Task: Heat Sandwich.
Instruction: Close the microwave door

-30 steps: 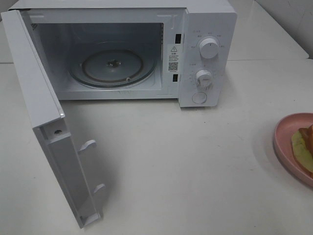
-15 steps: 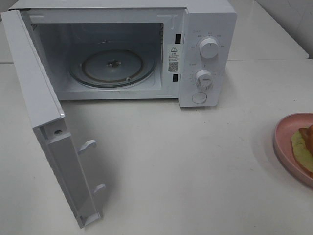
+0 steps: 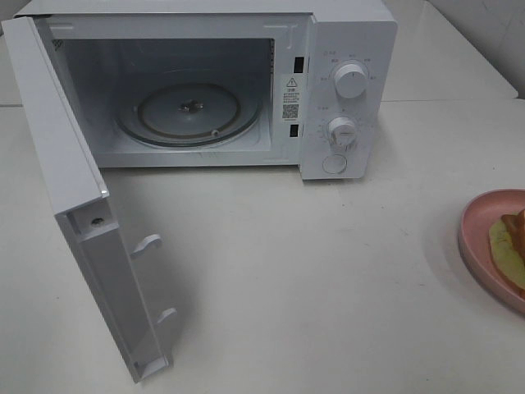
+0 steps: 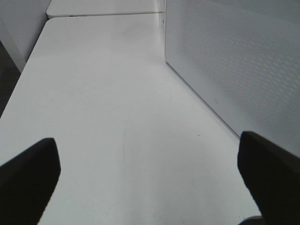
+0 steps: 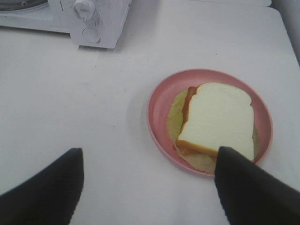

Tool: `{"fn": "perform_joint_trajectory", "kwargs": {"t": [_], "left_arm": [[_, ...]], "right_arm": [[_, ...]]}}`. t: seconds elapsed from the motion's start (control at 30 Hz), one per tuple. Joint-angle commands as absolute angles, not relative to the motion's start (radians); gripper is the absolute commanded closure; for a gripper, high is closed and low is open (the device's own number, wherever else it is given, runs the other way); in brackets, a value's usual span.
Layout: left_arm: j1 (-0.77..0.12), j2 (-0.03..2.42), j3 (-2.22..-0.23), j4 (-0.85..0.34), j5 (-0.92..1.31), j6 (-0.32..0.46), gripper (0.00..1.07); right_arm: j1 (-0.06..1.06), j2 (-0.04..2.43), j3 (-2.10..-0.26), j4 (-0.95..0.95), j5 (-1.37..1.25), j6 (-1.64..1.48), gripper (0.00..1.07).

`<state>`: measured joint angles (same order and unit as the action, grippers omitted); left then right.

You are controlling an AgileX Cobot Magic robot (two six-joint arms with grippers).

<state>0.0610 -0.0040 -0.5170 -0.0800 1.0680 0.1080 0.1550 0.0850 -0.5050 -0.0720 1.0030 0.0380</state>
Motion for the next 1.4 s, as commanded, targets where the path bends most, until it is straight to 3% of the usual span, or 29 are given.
{"fn": "perform_joint_trajectory", "kwargs": {"t": [0.03, 1.4], "left_arm": [[0.059, -0.009, -0.517, -0.087, 1.069, 0.108, 0.09], [0.059, -0.001, -0.517, -0.087, 1.069, 0.109, 0.09]], "right_arm": [[0.13, 0.043, -0.498, -0.067, 0.999, 0.03, 0.32], [0.106, -0.03, -0.498, -0.067, 0.999, 0.036, 0.32]]}}
